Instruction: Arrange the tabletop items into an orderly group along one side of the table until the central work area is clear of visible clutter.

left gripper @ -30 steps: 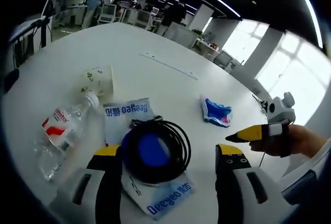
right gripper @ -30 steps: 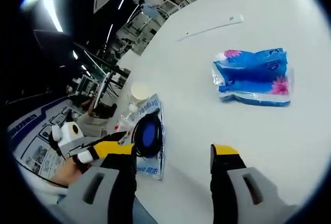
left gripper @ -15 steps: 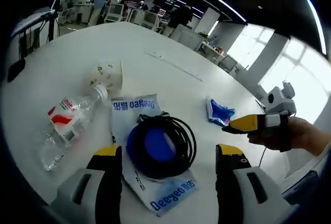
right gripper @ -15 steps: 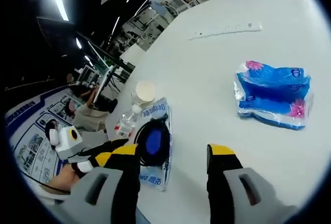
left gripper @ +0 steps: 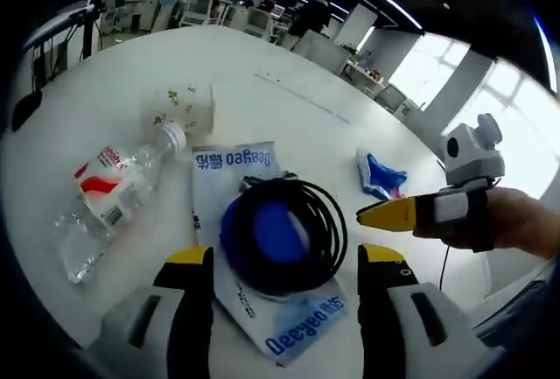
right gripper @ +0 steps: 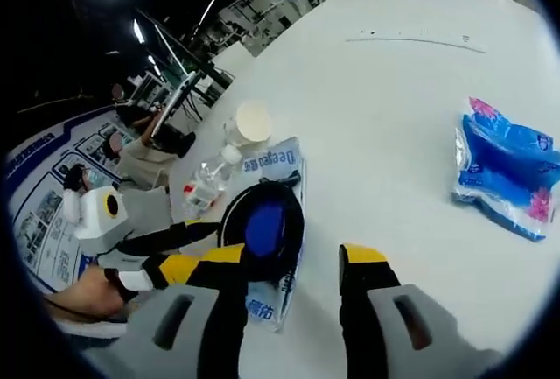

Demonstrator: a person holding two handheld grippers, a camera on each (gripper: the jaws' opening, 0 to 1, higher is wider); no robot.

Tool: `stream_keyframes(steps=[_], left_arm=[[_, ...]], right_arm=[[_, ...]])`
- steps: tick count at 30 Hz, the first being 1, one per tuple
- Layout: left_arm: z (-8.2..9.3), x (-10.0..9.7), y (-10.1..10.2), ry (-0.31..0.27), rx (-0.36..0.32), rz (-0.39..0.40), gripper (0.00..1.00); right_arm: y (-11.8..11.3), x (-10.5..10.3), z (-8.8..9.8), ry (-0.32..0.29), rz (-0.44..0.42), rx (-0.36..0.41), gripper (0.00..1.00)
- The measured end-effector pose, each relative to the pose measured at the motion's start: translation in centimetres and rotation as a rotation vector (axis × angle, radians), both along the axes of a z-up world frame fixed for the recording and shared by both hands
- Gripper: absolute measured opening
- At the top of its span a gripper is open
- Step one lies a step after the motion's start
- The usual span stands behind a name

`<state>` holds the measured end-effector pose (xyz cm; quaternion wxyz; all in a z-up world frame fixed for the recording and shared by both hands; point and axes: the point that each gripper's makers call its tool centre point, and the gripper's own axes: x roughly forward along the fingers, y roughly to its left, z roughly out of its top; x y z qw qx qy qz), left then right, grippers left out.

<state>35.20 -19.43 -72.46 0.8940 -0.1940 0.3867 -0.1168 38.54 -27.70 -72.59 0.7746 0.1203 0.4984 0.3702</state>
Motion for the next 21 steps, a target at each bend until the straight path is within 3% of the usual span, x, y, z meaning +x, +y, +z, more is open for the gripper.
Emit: stream_keyframes(steps=[7, 18, 21], left_arm=[[-0.4, 0.3, 0.2, 0.013, -0.008, 0.008, 0.62], [-1.9, 1.0, 0.5, 0.073, -0.008, 0.037, 0.44], [-2.1, 0.8, 0.9, 0.080, 0.025, 0.038, 0.38]], right_arm=[[0.2, 0.5, -0.9, 0.003, -0.012, -0.012, 0.35], [1.4, 0.5, -2.1, 0.004, 0.024, -0.044, 0.28], [1.5, 0.6, -2.3, -0.009, 0.038, -0.057, 0.24]])
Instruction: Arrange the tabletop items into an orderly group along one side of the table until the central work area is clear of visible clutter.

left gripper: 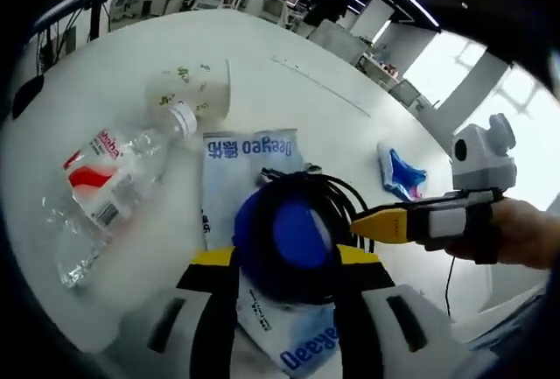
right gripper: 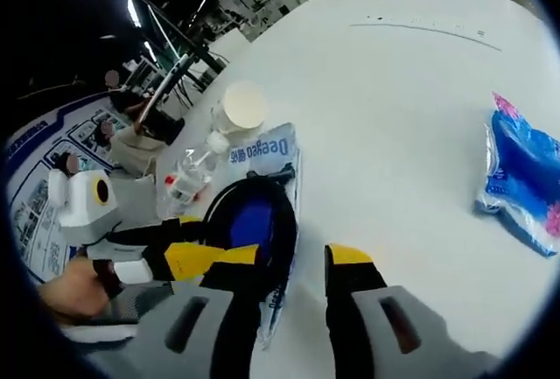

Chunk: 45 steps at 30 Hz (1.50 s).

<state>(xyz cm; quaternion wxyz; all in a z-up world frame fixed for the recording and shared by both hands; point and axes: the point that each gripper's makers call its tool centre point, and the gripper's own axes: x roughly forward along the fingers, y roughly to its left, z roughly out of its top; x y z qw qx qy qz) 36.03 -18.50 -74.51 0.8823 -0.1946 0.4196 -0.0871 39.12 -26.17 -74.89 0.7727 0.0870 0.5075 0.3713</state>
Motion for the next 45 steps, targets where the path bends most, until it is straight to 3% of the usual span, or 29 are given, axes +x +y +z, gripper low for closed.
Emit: stream_keyframes(steps=[10, 13, 19, 22, 23, 26, 29, 37, 45], left_arm=[[-0.9, 0.0, 1.6, 0.014, 0.032, 0.033, 0.16], [-0.9, 0.1, 1.7, 0.021, 0.013, 0.053, 0.14], [-0.7, 0.1, 1.5, 0.017, 0.054, 0.037, 0.13], [-0.4, 0.1, 1.5, 0.018, 0.111, -0.010, 0.10], [-0.3, 0.1, 1.6, 0.017, 0.118, -0.008, 0.05], [0.8, 0.3, 1.5, 0.000, 0.091, 0.016, 0.04], [1.6, 0.4, 1.5, -0.016, 0.065, 0.035, 0.03], [3.1, 0.7, 1.2, -0.048, 0.043, 0.054, 0.02], [4.7, 1.0, 0.7, -0.084, 0.056, 0.031, 0.01]], right_arm=[[1.0, -0.3, -0.1, -0.010, 0.019, 0.029, 0.08], [1.1, -0.3, -0.2, -0.001, 0.009, 0.026, 0.08], [1.2, -0.3, 0.1, 0.011, 0.003, 0.037, 0.05], [1.3, -0.5, 0.5, 0.007, 0.005, 0.035, 0.04], [1.2, -0.5, 0.6, 0.002, 0.004, 0.034, 0.04], [0.8, -0.5, 1.0, -0.001, -0.014, 0.039, 0.03], [0.7, 0.0, 2.2, 0.014, -0.096, 0.104, 0.01], [0.6, 0.0, 4.5, -0.040, -0.076, 0.133, 0.00], [-0.2, -0.3, 6.2, -0.043, -0.126, 0.187, 0.00]])
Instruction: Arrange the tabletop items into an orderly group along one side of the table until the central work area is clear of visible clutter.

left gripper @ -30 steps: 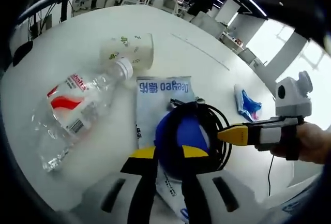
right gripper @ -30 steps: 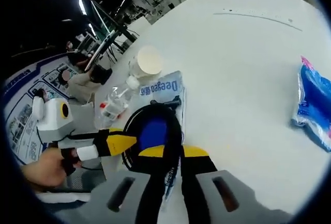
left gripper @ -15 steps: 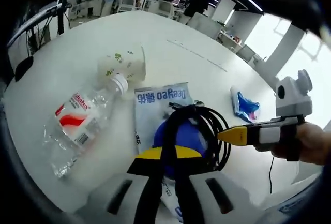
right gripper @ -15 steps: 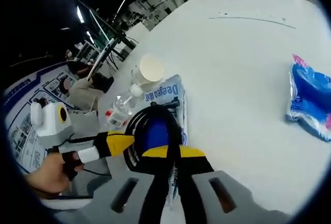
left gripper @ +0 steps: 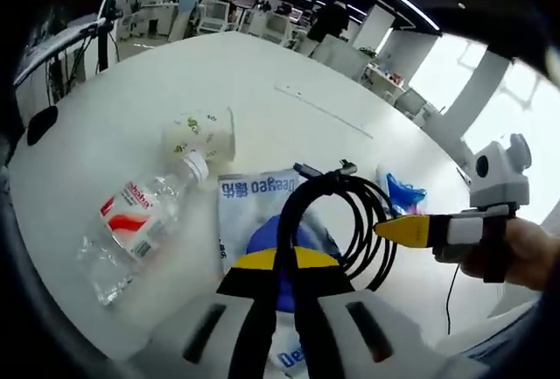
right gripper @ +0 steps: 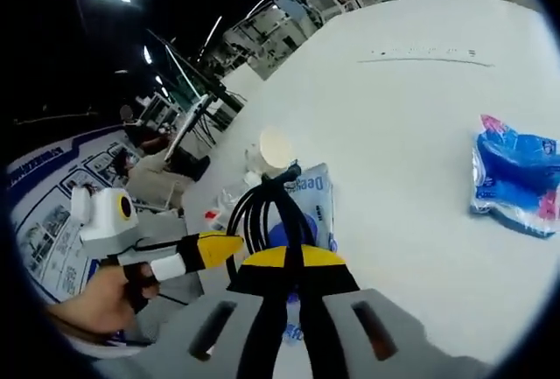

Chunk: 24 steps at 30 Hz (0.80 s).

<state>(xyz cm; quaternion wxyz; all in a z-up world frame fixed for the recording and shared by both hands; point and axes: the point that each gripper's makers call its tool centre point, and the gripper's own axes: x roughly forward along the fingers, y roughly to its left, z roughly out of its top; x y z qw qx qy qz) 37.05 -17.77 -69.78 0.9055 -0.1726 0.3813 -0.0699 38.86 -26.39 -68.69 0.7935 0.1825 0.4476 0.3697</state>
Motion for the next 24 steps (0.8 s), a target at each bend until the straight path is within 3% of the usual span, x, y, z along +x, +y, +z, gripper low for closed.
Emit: stream_keyframes(steps=[7, 24], left_arm=[[2.0, 0.6, -1.4, -0.055, 0.085, -0.092, 0.02], [3.5, 1.2, -4.1, -0.080, 0.096, -0.163, 0.02]], right_arm=[[-1.2, 0.0, 1.4, 0.002, -0.056, 0.044, 0.00], [-4.0, -0.1, 2.8, -0.028, -0.113, 0.065, 0.00]])
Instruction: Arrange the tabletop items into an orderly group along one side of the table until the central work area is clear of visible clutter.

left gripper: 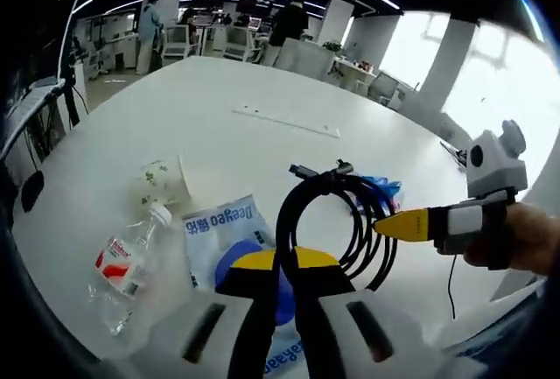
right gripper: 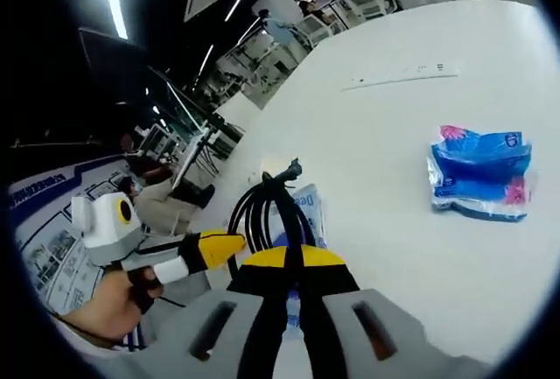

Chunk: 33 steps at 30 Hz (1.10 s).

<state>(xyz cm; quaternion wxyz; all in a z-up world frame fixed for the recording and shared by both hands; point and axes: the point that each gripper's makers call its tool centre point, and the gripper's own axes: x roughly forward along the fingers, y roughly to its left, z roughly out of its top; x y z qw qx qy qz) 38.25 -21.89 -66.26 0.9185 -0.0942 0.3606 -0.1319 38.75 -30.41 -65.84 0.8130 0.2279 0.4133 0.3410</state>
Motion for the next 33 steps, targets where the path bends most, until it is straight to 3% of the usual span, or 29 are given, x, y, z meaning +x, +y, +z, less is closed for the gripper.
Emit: stream_keyframes(steps=[22, 33], left_arm=[[0.4, 0.7, -6.5, -0.007, 0.019, -0.160, 0.02], [0.2, 0.7, -9.2, 0.007, 0.036, -0.250, 0.03]], right_arm=[[-6.7, -0.6, -0.7, 0.036, -0.134, 0.007, 0.00], [-8.9, -1.2, -0.8, 0.034, -0.179, -0.012, 0.00]])
